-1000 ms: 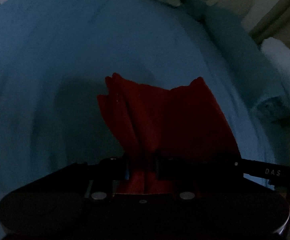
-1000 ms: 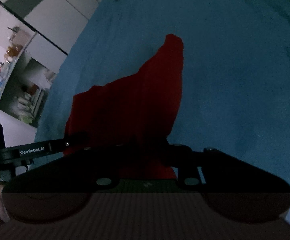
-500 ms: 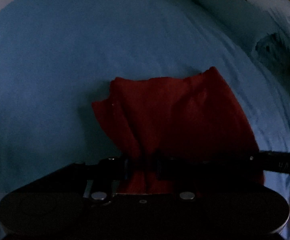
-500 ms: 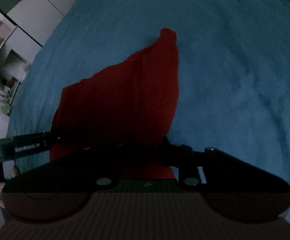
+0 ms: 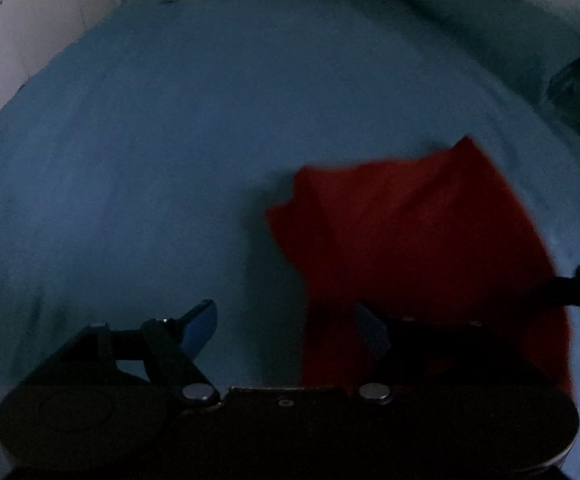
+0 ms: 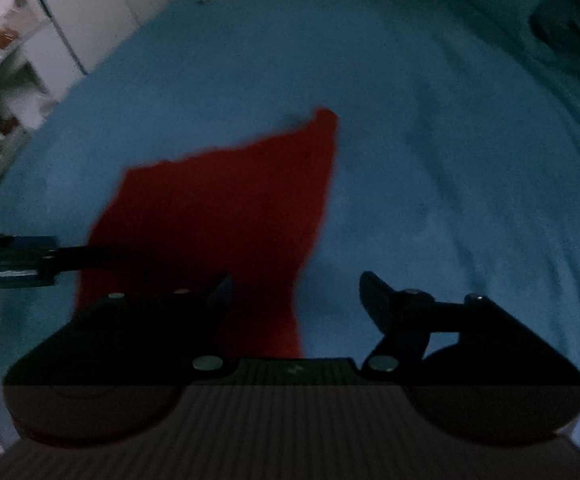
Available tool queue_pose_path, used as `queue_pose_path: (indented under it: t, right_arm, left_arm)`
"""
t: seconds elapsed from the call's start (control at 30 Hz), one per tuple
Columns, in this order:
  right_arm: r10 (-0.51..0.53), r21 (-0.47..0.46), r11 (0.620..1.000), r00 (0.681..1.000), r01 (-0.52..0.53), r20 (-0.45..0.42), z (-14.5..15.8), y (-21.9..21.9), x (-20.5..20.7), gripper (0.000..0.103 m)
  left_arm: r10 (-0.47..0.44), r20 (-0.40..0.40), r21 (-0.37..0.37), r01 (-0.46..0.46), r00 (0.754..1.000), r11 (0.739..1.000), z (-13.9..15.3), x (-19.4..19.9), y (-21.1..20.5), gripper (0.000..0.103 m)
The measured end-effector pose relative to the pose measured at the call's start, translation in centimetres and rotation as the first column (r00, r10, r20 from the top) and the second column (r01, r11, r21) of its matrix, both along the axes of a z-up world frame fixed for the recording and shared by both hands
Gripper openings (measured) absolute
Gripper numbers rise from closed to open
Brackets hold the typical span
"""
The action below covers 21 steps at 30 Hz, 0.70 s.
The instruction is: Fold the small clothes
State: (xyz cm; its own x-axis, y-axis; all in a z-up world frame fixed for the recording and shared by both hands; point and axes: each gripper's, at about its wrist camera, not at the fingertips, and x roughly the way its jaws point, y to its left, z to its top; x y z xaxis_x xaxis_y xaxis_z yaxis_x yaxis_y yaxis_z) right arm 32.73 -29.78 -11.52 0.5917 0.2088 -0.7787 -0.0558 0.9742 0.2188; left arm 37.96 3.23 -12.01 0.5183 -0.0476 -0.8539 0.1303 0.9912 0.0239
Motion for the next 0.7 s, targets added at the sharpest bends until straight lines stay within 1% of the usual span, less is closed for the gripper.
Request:
queue_pose_path:
  t: [0.1,0.17,0.27,0.3,0.33,0.4,0.43,0.47,0.5,0.53,0.57,0.6,0.67,0.7]
  right_arm:
    - [-0.033,-0.001,0.999,0.999,0.033,-0.029,-1.8,-0.6,0.1,0.083]
    - [-0.046,0.016,0.999,0.998,0.046,-0.035,-2.4,-0.8,0.2,0.083]
    - [-0.047,0.025,0.999,0.999,0.048,-0.022,-1.3,-0.7,-0.1,0.083]
    - [-0.04,0.027,0.999,0.999,0.04,-0.006,-0.6,-0.7,-0.4,0.083]
    - [-0.028,0.023,0.999,0.999,0.028,0.02,0.9,-0.6,-1.0,0.083]
    - [-0.016,0.014,1.0,0.998,0.015,0.059,4.2,-0.5,-2.3,0.084]
    - [-0.011,0.017,1.0,0.998,0.01,0.069,6.0,-0.5,-3.0,0.087]
    - [-0.01,0.015,1.0,0.997,0.009,0.078,8.2,-0.4,-3.9,0.09]
    - [-0.022,0.012,1.0,0.996,0.021,0.084,10.2,-0.4,-4.8,0.101]
    - [-0.039,0.01,0.999,0.996,0.039,0.084,12.5,-0.4,-5.7,0.103]
    - [-0.053,0.006,0.999,0.995,0.053,0.084,14.9,-0.3,-6.7,0.103]
    - [-0.061,-0.01,0.998,0.994,0.062,0.094,17.2,-0.1,-7.8,0.103]
    - [-0.058,-0.068,0.996,0.993,0.065,0.106,21.3,0.5,-9.7,0.103]
    - [-0.051,-0.102,0.993,0.993,0.061,0.104,23.0,0.9,-10.6,0.103]
  left_arm:
    - [0.006,-0.032,0.034,-0.005,0.999,0.999,-2.5,0.3,0.1,0.078]
    - [0.009,-0.029,0.025,-0.009,1.0,1.0,-3.0,0.4,0.2,0.078]
    - [0.003,-0.025,0.035,-0.002,1.0,0.999,-1.6,0.2,0.3,0.075]
    - [0.001,-0.01,0.043,-0.001,1.0,0.999,-0.4,-0.2,0.3,0.073]
    - [0.001,0.009,0.051,-0.002,1.0,0.999,0.5,-0.5,0.1,0.073]
    - [0.014,0.045,0.05,-0.016,0.999,0.999,4.3,-2.0,0.4,0.073]
    - [0.022,0.051,0.038,-0.024,0.998,0.999,5.9,-2.7,0.5,0.074]
    - [0.032,0.054,0.022,-0.033,0.998,0.999,8.2,-3.6,0.8,0.08]
    - [0.042,0.058,0.011,-0.043,0.997,0.999,10.2,-4.5,0.9,0.09]
    - [0.05,0.065,0.002,-0.05,0.997,0.999,12.5,-5.6,0.9,0.101]
    - [0.047,0.076,0.0,-0.047,0.996,0.999,14.9,-6.8,0.9,0.103]
    - [0.044,0.087,0.002,-0.044,0.995,0.999,16.9,-7.9,0.9,0.103]
    - [0.049,0.083,0.026,-0.051,0.995,0.998,20.9,-10.1,0.6,0.103]
    - [0.054,0.076,0.031,-0.056,0.996,0.998,22.4,-10.9,0.2,0.103]
